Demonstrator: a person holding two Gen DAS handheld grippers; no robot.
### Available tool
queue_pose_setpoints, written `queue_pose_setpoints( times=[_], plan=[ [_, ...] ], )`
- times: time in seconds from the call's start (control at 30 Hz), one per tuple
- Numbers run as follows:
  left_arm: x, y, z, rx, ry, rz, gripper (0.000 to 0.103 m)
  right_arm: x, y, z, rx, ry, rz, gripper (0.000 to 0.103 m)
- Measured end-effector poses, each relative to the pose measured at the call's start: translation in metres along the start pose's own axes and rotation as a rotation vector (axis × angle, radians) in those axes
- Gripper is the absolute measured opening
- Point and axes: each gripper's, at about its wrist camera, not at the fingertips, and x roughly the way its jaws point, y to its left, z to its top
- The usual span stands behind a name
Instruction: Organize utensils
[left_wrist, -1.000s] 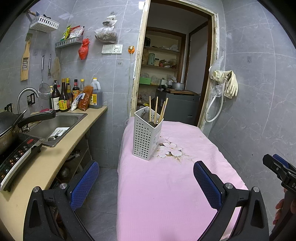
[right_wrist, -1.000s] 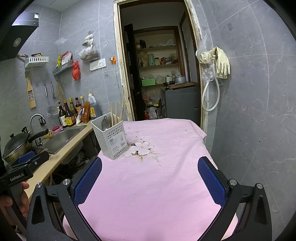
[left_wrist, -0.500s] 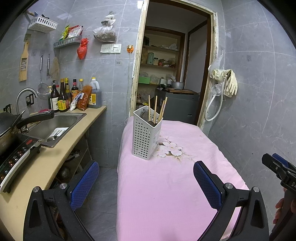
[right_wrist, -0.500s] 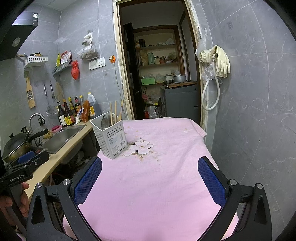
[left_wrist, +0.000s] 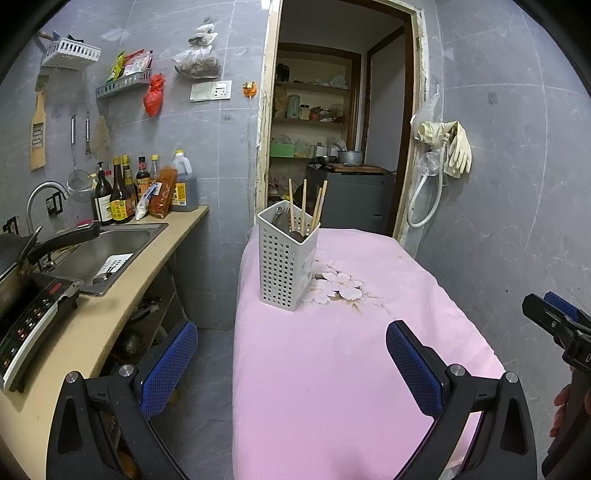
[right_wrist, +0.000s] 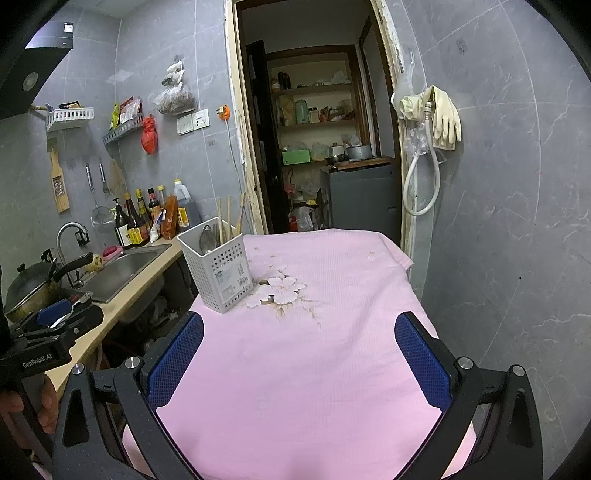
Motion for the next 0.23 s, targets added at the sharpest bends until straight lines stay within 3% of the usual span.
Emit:
queue_pose_setpoints(
  times=[0.23],
  plan=[
    [0.0096, 0.0011, 0.0021, 0.006, 0.011, 0.013, 0.103, 0.0084, -0.0031, 0.0017, 0.007, 0.024, -0.006, 0.102]
  ],
)
